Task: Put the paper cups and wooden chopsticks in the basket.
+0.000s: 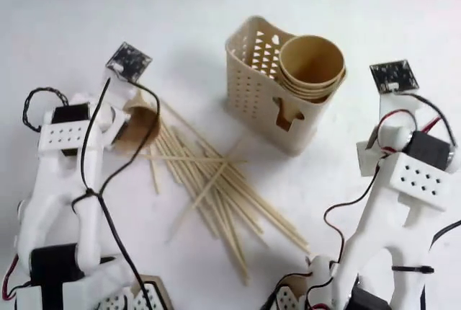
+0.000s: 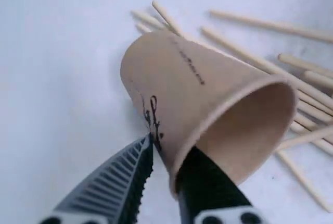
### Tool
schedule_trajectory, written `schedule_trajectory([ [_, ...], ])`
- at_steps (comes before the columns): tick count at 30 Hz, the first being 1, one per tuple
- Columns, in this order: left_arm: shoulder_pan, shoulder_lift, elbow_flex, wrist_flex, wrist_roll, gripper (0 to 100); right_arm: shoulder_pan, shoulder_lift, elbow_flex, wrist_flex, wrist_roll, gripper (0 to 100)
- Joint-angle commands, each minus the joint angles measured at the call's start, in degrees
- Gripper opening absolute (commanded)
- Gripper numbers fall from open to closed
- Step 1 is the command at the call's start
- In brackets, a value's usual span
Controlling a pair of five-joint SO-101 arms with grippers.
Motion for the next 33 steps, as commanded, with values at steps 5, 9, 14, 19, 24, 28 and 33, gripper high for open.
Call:
schedule_trajectory([
  [5,0.8,-7.6,-10.2,12.0,8.4,2,0.3,-1.6,15.3,-18.1,-6.9,23.8],
  [9,1.1,-9.9,-18.2,20.5,10.1,2,0.3,-1.1,19.6,-24.0,-7.8,23.8],
  [14,5.3,-10.1,-29.9,31.5,10.1,2,0.3,-1.1,23.2,-26.9,-10.5,23.8],
  [19,12.5,-10.1,-40.8,39.7,10.1,2,0.4,-1.1,25.1,-26.9,-10.5,23.8],
  [24,19.2,-10.0,-50.5,44.3,10.2,2,0.0,-1.1,26.7,-26.9,-10.5,23.8],
  [28,21.8,-10.0,-56.5,45.1,13.6,2,-0.1,-1.1,29.4,-29.2,-10.5,23.8],
  [33,27.0,-10.0,-62.5,44.3,14.5,2,-0.1,-1.1,33.3,-33.0,-10.5,23.7],
])
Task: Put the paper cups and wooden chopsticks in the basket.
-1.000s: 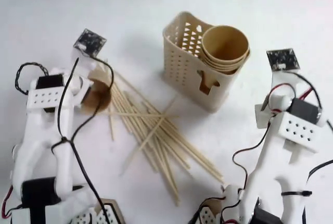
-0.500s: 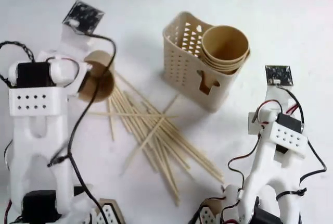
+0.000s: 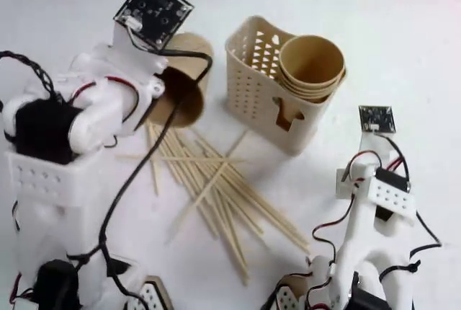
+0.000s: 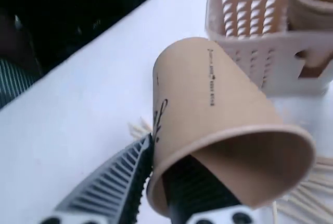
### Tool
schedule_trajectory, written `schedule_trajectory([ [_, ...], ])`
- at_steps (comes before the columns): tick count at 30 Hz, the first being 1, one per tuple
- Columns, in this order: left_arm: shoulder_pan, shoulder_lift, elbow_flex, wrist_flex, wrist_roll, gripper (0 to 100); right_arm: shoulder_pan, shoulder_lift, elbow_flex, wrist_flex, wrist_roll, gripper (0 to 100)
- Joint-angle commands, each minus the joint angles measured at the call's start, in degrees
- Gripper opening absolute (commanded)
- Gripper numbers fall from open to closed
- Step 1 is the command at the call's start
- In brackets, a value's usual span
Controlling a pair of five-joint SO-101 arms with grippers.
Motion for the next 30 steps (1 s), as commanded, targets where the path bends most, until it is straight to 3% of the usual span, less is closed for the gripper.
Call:
schedule_trajectory([
  [1,5.3,-2.3,-6.4,-1.1,1.1,2,0.0,-1.2,1.1,-2.5,-0.4,23.7],
  [15,19.3,-0.6,-6.9,-14.6,5.0,2,-1.6,-1.2,2.4,-2.5,-0.1,23.7],
  [27,21.8,16.0,-7.6,-17.8,5.0,2,-1.6,-1.1,2.9,-2.6,0.0,23.7],
  [30,21.8,17.1,-7.6,-17.8,5.0,8,-1.6,-1.1,3.0,-3.2,0.0,23.7],
])
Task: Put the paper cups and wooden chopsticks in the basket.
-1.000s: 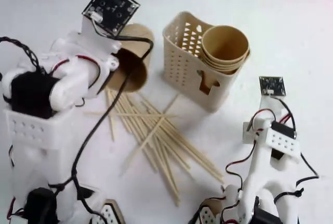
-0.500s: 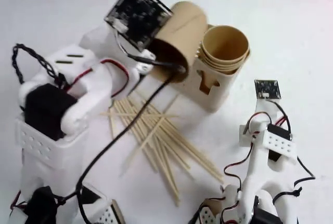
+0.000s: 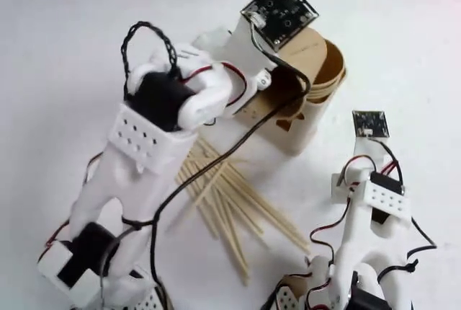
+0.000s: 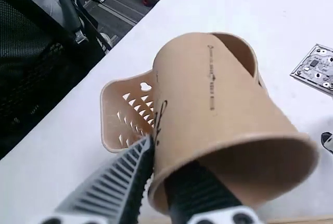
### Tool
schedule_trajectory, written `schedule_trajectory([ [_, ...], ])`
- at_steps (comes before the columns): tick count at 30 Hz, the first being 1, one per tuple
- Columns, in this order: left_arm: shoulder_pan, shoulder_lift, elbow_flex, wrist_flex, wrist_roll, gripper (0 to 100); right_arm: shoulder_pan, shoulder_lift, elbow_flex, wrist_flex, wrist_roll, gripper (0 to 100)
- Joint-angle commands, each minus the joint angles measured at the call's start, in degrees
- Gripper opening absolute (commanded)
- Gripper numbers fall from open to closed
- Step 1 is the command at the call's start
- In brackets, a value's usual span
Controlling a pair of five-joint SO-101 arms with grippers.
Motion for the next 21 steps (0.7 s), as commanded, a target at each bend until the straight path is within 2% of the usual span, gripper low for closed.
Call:
schedule_trajectory([
  [1,0.9,0.6,-2.5,-1.5,0.4,11,-0.6,-1.0,0.1,-1.4,-0.1,23.7],
  [5,0.7,0.6,-2.5,-4.1,4.0,21,-0.6,-1.0,0.1,-1.4,-0.1,23.7],
  [16,0.8,1.3,-2.0,-19.6,5.1,21,-0.6,-1.0,0.1,-1.4,-0.1,23.7],
  [21,0.7,6.5,-4.7,-22.6,5.1,21,-0.6,-1.0,0.1,-1.4,-0.1,23.7],
])
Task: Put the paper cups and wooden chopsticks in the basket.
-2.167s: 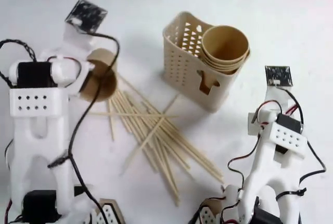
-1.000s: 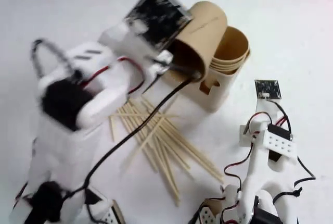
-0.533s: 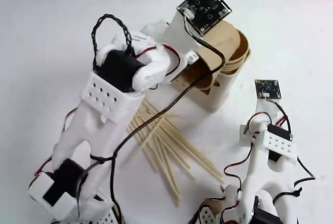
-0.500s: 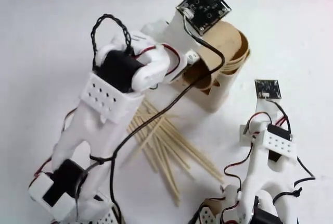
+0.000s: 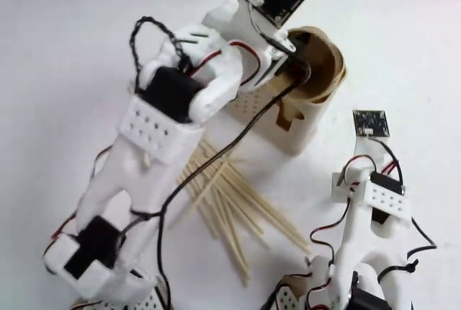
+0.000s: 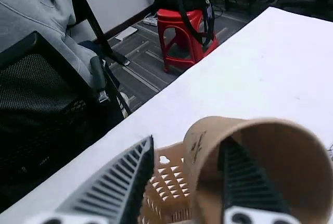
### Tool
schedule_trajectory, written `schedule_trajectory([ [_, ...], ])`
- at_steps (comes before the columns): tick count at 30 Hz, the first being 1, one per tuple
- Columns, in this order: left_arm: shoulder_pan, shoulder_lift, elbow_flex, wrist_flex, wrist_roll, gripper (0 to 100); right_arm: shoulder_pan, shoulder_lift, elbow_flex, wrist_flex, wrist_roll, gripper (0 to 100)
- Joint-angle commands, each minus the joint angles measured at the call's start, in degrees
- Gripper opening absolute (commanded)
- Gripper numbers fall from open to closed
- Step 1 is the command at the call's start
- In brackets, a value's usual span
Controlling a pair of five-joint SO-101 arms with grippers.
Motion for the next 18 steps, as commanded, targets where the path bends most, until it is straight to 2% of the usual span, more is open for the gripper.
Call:
schedule_trajectory([
  [1,0.6,4.1,-5.7,-3.1,0.6,21,-0.6,-1.0,0.1,-0.7,-0.1,23.7],
  [9,-0.5,8.8,-15.1,-0.8,0.7,21,-0.6,-1.0,0.1,-0.7,-0.1,23.7],
  [18,-2.7,13.3,-16.7,-1.8,0.4,21,-2.3,-1.1,0.8,-0.7,-0.1,23.7],
])
